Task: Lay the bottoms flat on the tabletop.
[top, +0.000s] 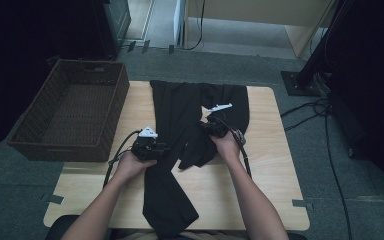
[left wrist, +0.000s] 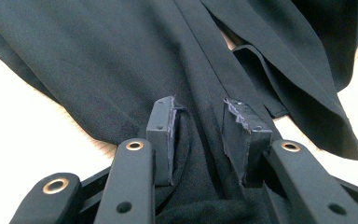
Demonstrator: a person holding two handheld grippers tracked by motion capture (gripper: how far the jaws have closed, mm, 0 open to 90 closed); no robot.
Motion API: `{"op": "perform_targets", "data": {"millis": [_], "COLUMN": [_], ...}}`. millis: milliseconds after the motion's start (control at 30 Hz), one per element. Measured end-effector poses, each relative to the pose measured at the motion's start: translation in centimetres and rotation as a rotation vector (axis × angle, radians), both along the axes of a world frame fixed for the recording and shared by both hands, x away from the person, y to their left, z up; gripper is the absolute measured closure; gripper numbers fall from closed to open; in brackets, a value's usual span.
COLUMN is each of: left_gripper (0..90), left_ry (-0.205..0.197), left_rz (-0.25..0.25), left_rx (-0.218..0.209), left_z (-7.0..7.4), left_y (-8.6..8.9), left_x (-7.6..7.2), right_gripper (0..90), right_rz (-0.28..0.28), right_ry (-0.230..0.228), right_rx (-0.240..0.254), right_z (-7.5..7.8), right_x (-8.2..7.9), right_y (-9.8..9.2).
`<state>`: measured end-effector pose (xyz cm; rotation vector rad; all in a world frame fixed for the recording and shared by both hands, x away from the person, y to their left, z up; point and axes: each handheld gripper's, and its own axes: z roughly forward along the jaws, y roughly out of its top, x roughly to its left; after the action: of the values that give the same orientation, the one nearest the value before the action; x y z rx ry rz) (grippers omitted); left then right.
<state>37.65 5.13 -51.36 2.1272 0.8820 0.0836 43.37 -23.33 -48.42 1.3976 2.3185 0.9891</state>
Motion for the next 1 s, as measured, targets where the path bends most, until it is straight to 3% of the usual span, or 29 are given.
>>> {"op": "perform_targets", "data": {"millis": [300, 400, 467, 600, 800, 1000], "left_gripper": [64.9, 64.9, 64.9, 64.9, 64.9, 64.9], "left_ry": [-0.001, -0.002, -0.002, 0.000, -0.002, -0.001], "left_rz": [0.003, 0.001, 0.002, 0.001, -0.002, -0.004], "left_rx": [0.000, -0.001, -0.004, -0.001, 0.002, 0.003], "left_z": [0.0, 0.0, 0.0, 0.0, 0.0, 0.0], "left_y": [0.0, 0.0, 0.1, 0.1, 0.1, 0.1], "left_x": [0.0, 0.0, 0.0, 0.0, 0.0, 0.0], "right_gripper": [64.5, 65.3, 70.7, 89.0, 90.0, 90.0], "right_rz": [0.019, 0.019, 0.026, 0.033, 0.015, -0.005], "right_ry": [-0.102, -0.116, -0.119, -0.135, -0.070, -0.029], "right_rx": [0.069, 0.105, 0.131, 0.119, 0.132, 0.088], "right_z": [3.8, 4.4, 4.5, 3.6, 0.3, -2.2], "right_x": [-3.4, -4.8, -5.9, -8.3, -10.9, -12.2], "right_y": [-0.8, -1.2, -1.4, -1.4, -1.5, -1.9]}}
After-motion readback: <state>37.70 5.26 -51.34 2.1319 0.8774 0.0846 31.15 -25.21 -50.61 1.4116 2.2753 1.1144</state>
